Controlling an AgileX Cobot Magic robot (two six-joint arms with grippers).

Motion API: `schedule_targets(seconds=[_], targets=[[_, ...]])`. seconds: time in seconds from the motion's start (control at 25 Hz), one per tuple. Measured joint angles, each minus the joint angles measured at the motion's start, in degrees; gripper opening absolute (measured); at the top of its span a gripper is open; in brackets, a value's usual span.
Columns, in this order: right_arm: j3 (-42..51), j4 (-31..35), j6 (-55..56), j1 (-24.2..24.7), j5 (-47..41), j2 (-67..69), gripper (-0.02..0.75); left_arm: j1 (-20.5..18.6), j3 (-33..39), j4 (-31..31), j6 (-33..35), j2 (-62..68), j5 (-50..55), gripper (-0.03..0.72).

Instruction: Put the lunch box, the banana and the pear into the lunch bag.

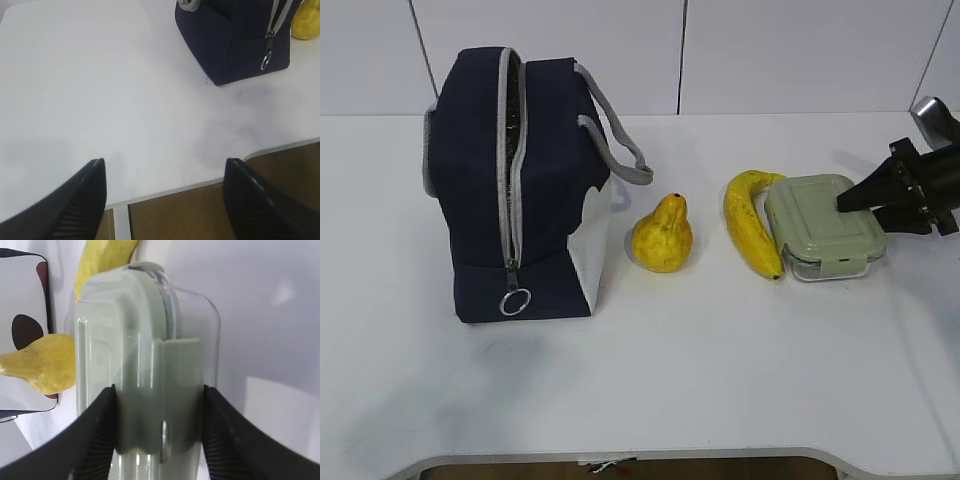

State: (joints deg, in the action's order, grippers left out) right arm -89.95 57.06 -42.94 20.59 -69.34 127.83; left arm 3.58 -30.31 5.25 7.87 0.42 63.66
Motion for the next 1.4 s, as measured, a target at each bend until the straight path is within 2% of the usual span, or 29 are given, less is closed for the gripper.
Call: schedule_targets(seconds=[1.04,1.4], targets=[[0.1,-0.9,4.8,0.0,2.1,-2.5,0.385,0.0,0.0,0.0,0.0,0.0,0.0,0.555],[0.1,1.0,6.7,-1.3,2.2,-8.7,0.384,0.0,0.0,0.0,0.0,0.0,0.0,0.555]])
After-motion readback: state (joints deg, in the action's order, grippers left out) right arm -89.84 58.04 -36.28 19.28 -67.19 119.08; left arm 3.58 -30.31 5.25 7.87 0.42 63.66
